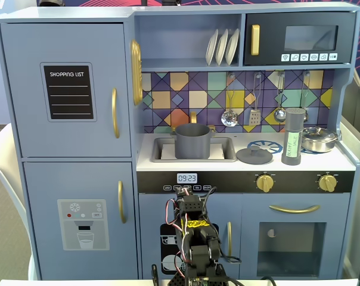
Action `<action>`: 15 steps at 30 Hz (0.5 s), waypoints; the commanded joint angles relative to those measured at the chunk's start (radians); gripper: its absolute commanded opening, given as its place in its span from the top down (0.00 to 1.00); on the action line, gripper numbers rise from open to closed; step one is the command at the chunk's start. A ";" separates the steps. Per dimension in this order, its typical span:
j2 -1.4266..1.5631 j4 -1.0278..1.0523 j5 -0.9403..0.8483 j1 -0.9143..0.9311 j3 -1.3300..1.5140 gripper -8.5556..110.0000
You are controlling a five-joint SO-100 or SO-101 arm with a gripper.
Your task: Put salt in the gray recipient
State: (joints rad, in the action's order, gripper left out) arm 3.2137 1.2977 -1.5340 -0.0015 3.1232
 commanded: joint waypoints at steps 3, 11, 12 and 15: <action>0.006 0.029 0.000 0.009 -0.006 0.89; 0.006 0.029 -0.002 0.025 -0.006 0.88; 0.006 0.029 -0.002 0.025 -0.006 0.88; 0.006 0.029 -0.002 0.023 -0.006 0.88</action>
State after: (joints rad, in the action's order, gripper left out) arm 3.2137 1.3223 -1.5324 0.0077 3.1247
